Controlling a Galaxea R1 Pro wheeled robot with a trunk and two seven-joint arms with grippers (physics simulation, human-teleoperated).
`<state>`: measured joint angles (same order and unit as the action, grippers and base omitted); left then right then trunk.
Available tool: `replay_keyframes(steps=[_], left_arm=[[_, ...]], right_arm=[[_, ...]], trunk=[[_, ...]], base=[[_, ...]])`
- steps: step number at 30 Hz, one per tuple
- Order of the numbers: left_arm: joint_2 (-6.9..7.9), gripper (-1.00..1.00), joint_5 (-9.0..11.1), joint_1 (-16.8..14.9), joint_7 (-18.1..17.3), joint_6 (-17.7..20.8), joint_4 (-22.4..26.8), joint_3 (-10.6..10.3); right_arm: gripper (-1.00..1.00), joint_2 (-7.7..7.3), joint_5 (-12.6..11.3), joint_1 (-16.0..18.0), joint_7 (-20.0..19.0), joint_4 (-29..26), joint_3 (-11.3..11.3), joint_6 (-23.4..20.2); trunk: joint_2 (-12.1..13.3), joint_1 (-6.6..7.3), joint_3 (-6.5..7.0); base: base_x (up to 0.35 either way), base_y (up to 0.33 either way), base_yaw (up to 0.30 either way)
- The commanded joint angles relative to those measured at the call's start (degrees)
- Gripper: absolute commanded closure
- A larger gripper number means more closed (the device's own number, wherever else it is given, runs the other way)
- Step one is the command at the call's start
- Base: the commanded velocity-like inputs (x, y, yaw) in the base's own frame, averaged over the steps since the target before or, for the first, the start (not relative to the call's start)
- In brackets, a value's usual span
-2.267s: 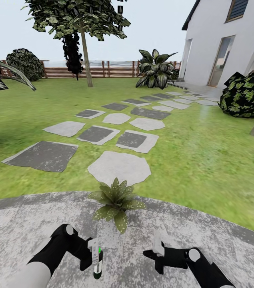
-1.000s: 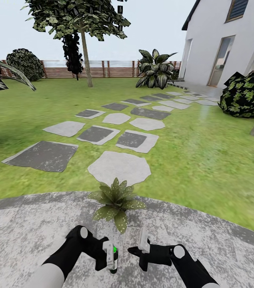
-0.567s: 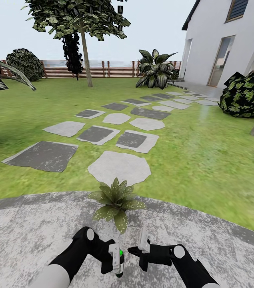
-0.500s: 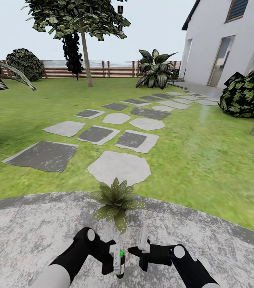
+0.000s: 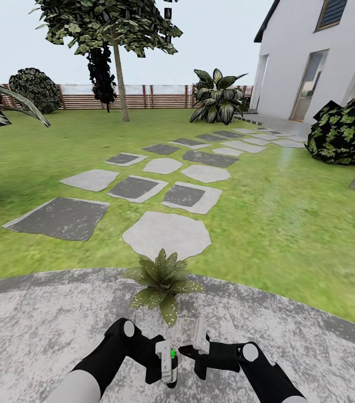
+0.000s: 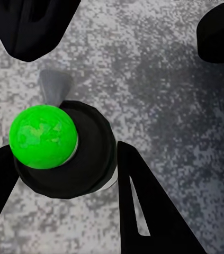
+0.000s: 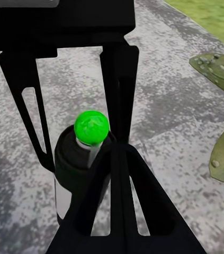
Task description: Pick up the pesticide atomizer in the garden and spray insectifuge to fully cover both potted plants in the garden.
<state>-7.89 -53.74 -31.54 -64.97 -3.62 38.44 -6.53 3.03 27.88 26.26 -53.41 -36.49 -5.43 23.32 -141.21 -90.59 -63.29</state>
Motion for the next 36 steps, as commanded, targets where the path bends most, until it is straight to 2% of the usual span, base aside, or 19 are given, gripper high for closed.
replay_keyframes(steps=[1, 8, 18, 23, 24, 26, 28, 33, 34, 36], left_arm=[[-0.04, 1.0, -0.3, 0.0, -0.1, -0.4, 0.1, 0.0], [-0.02, 1.0, 1.3, 0.0, -0.1, -0.4, 0.1, 0.0], [-0.02, 1.0, 1.4, 0.0, -0.1, -0.4, 0.1, 0.0], [0.59, 1.0, 1.4, -0.1, -0.1, -0.4, 0.0, 0.3], [0.92, 1.0, 1.2, -0.1, -0.1, -0.4, 0.0, 0.3], [2.56, 1.0, 1.0, 0.0, -0.1, -0.5, 0.0, 0.2], [5.22, 1.0, 1.1, 0.1, -0.1, -0.9, -0.1, 0.2], [10.43, 1.0, 0.9, 0.3, -0.2, -1.2, -0.6, 0.2], [11.49, 1.0, 0.8, 0.4, -0.2, -1.2, -1.5, 0.2], [13.36, 1.0, 0.7, 1.3, -0.1, -1.2, -2.8, 0.2]], right_arm=[[1.0, 0.02, 0.4, 0.0, 0.0, -0.1, 0.1, 0.2], [1.0, 0.0, 0.4, 0.0, 0.0, -0.1, 0.1, 0.2], [1.0, -0.01, 0.4, 0.0, 0.0, -0.1, 0.1, 0.2], [1.0, -0.03, 0.4, 0.0, 0.0, 0.0, 0.1, 0.2], [1.0, -0.03, 0.4, 0.0, 0.0, 0.0, 0.1, 0.2], [1.0, -0.04, 0.4, 0.0, 0.0, 0.0, 0.1, 0.3], [1.0, -0.04, 0.5, 0.0, 0.0, 0.0, 0.1, 0.2], [1.0, -0.23, 0.5, 0.0, 0.0, 0.1, 0.2, 0.3], [-1.0, -0.34, 0.5, 0.0, 0.0, 0.2, 0.2, 0.3], [-1.0, -0.55, 0.6, 0.0, 0.0, 0.4, 0.2, 0.3]], trunk=[[0.0, 0.01, -0.05], [0.0, 0.01, -0.05], [0.0, 0.01, -0.05], [0.0, 0.01, -0.05], [0.0, 0.01, -0.05], [0.0, 0.01, -0.05], [0.0, 0.01, -0.05], [0.0, 0.01, -0.05], [0.0, 0.01, -0.05], [0.0, 0.01, -0.05]], base=[[0.0, 0.0, 0.0], [0.0, 0.0, 0.0], [0.0, 0.0, 0.0], [0.0, 0.0, 0.0], [0.0, 0.0, 0.0], [0.0, 0.0, 0.0], [0.0, 0.0, 0.0], [0.0, 0.0, 0.0], [0.0, 0.0, 0.0], [0.0, 0.0, 0.0]])
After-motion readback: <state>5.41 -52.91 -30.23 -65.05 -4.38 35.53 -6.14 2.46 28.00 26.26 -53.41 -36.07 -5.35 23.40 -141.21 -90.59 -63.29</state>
